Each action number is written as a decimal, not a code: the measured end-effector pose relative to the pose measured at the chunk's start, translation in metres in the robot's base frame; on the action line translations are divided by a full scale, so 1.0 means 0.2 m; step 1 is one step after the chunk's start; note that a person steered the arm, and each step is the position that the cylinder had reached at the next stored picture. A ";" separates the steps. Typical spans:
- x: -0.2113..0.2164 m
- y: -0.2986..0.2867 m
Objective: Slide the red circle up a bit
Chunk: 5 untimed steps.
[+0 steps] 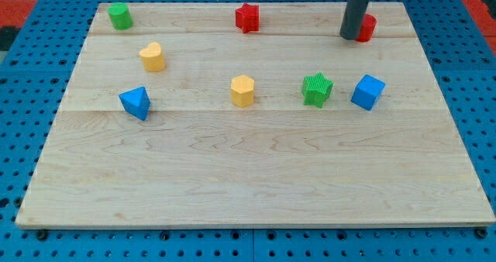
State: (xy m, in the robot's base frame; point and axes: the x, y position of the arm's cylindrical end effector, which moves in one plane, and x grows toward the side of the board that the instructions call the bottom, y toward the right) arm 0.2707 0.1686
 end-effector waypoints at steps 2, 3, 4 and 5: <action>0.20 0.09; 0.07 0.33; 0.01 0.19; -0.02 0.19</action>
State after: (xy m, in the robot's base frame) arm 0.2660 0.2067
